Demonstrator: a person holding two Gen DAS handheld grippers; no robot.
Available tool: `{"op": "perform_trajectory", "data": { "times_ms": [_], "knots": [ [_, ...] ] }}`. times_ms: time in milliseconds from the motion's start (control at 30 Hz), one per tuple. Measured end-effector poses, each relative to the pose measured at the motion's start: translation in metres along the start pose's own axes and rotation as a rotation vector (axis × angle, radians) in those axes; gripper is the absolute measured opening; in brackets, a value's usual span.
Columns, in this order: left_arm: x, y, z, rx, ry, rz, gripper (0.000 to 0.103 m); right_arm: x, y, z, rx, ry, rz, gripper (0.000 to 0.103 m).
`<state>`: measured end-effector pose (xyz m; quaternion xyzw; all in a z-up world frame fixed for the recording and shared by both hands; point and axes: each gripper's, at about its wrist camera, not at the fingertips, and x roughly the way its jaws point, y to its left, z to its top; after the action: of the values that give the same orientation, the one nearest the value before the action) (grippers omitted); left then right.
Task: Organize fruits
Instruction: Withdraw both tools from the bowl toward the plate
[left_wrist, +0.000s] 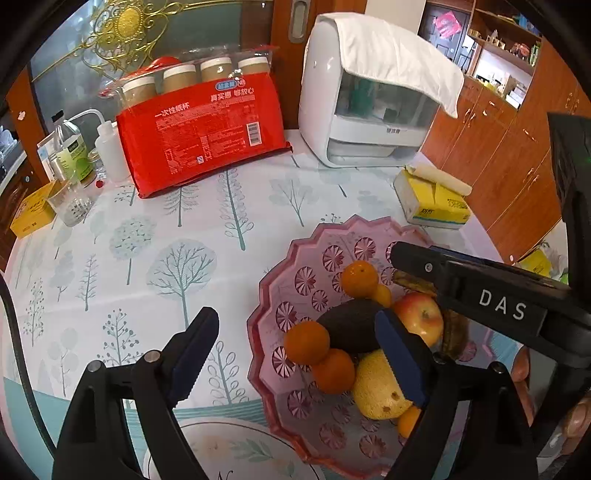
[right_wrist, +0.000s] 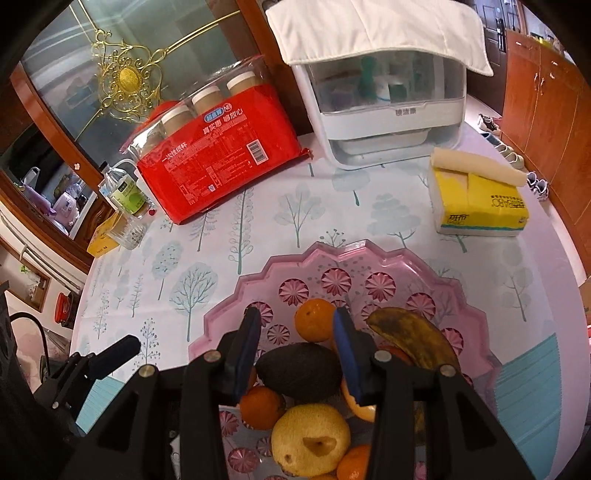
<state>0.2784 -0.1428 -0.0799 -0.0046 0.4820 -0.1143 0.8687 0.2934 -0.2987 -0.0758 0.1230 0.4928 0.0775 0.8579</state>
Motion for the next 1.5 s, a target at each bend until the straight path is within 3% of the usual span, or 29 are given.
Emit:
{"op": "perform_trajectory", "data": {
  "times_ms": [533,967,1267,1500],
  "knots": [
    [-0.083,0.034,-0.022,-0.062,-0.064,-0.034,0.089,-0.060,0.030,-0.034,-0.013,-0.024,-0.010,0.042],
    [-0.167,0.069,-0.058,-0.071,-0.151,-0.013,0.090,-0.129,0.085,-0.071,-0.078,-0.112,0.009,0.050],
    [-0.204,0.117,-0.096,-0.104,-0.177,0.044,0.090,-0.130,0.134,-0.113,-0.184,-0.098,0.042,0.051],
    [-0.203,0.152,-0.134,-0.147,-0.118,0.089,0.090,-0.107,0.164,-0.146,-0.274,-0.048,0.056,0.051]
  ]
}}
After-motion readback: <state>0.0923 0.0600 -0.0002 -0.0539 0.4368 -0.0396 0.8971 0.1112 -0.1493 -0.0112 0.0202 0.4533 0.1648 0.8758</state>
